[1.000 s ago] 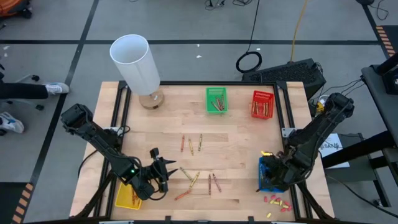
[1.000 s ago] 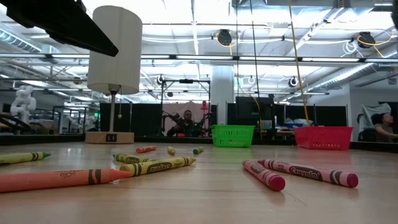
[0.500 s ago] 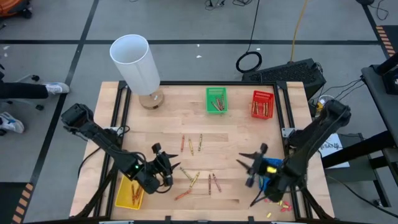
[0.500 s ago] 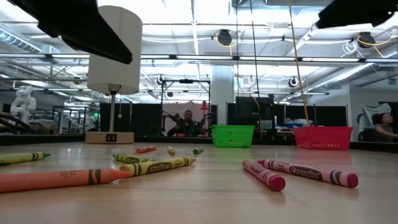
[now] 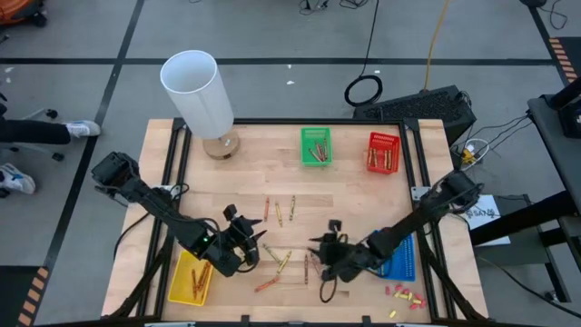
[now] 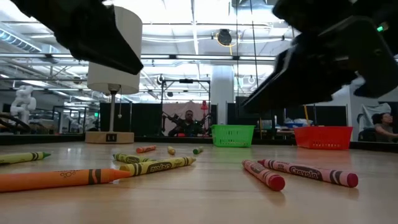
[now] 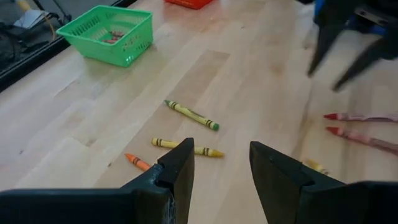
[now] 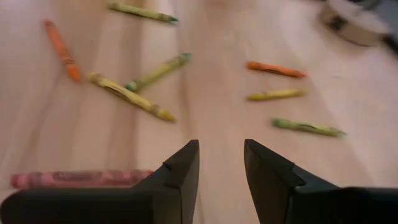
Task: Sort crayons
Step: Put the green crayon into the red bin
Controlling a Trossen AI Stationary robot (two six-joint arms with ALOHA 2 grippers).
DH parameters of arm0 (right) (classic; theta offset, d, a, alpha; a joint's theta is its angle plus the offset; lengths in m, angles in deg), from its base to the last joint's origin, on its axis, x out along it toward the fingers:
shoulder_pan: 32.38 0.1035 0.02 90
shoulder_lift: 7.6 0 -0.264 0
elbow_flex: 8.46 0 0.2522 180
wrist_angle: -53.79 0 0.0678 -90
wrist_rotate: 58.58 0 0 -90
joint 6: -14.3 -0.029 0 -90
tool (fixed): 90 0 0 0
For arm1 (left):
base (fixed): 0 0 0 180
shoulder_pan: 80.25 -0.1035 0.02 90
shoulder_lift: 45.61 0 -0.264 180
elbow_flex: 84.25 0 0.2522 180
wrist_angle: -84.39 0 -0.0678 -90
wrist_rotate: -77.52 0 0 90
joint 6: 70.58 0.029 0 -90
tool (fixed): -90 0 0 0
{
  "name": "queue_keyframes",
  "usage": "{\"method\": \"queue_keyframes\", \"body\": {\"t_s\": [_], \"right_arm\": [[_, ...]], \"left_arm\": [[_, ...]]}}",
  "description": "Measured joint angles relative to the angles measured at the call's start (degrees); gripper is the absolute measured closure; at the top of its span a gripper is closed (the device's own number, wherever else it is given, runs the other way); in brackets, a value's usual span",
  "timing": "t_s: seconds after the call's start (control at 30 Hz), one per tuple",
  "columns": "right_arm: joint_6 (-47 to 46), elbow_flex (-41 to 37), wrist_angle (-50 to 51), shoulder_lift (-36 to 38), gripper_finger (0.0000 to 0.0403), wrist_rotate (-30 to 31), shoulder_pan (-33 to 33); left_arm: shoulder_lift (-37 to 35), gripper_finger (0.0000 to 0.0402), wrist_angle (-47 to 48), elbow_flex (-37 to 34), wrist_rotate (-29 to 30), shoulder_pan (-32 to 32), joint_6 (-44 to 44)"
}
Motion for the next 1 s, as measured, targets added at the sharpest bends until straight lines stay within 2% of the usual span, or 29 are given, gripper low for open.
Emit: {"method": "queue_keyframes", "body": {"t_s": [0.17,0.27,0.63,0.9,1.0], "right_arm": [[3.60,0.01,-6.70,-2.79,0.0289,-7.71,-2.81],[3.73,0.01,-7.91,-3.53,0.0289,-9.44,-3.58],[3.68,0.01,-10.50,-4.28,0.0289,-9.43,-3.88],[4.70,0.01,-10.41,-4.28,0.0289,-9.41,-3.90],[4.71,0.01,-10.44,-4.28,0.0289,-9.39,-3.90]], "left_arm": [[3.75,0.0246,-0.09,0.00,-1.18,-0.42,-3.91],[6.16,0.0246,0.08,0.00,-2.44,-0.35,-5.68],[11.14,0.0246,0.02,0.02,-2.71,-3.21,-11.87],[12.28,0.0246,-0.44,0.02,-5.37,-6.94,-11.83],[12.28,0.0246,-2.19,0.00,-5.66,-7.45,-7.60]]}}
